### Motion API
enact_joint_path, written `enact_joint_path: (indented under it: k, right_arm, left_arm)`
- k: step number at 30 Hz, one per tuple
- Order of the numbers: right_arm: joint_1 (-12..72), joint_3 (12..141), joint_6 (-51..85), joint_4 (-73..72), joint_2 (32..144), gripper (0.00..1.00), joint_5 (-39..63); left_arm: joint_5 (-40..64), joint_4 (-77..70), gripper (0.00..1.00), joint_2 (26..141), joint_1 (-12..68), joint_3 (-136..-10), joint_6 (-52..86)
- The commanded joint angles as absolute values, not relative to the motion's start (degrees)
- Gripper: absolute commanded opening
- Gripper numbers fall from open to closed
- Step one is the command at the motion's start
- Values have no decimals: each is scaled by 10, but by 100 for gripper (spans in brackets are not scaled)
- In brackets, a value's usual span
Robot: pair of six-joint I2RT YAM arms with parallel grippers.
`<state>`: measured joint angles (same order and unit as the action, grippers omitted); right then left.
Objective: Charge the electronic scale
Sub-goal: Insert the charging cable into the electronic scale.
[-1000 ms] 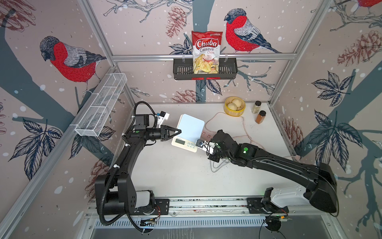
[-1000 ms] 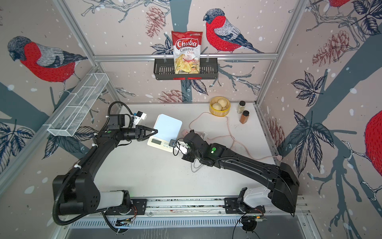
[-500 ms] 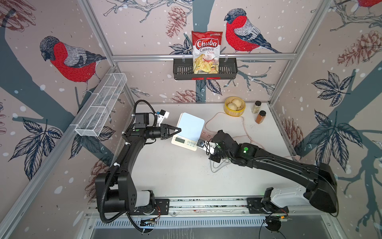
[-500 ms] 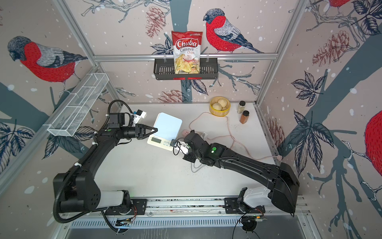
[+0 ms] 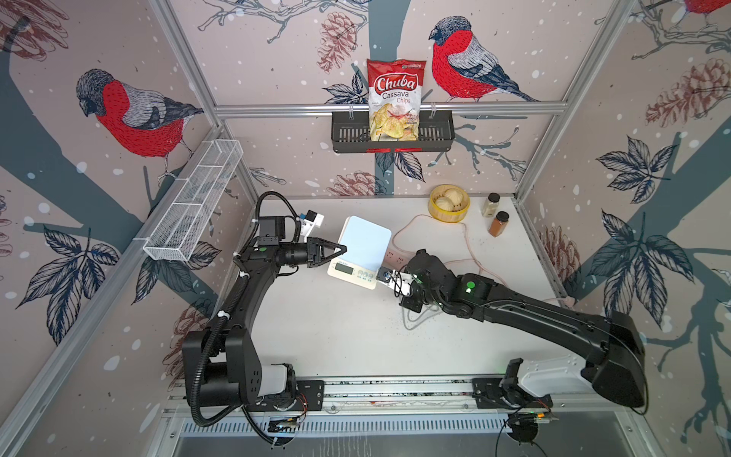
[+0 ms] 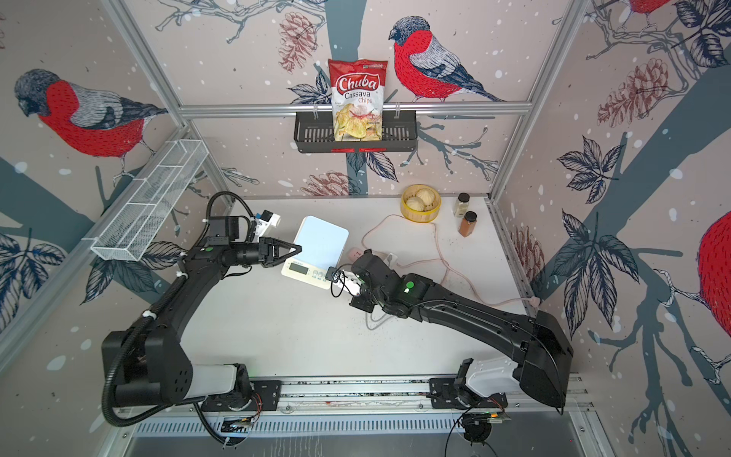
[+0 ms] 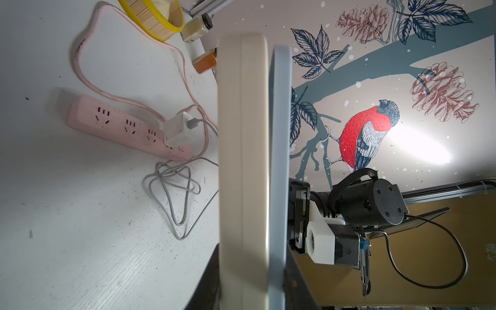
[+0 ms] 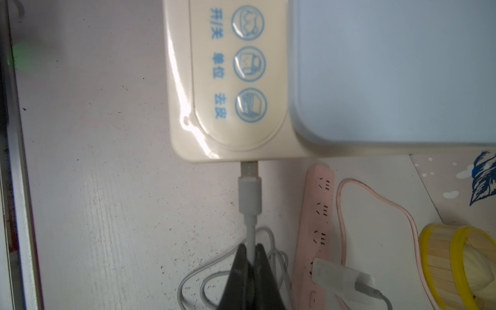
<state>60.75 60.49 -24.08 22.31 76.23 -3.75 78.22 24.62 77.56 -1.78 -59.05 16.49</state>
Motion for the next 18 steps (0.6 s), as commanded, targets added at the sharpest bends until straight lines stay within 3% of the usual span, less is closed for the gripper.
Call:
enact_joint_path:
  k: [1, 18]
  right_arm:
    - [611, 606, -232, 186, 758, 0, -9]
    - [609, 607, -224, 188, 749, 0, 4]
  left_arm:
    - [809, 242, 0, 774, -17, -589, 161]
    - [807, 242, 0, 775, -17, -591, 162]
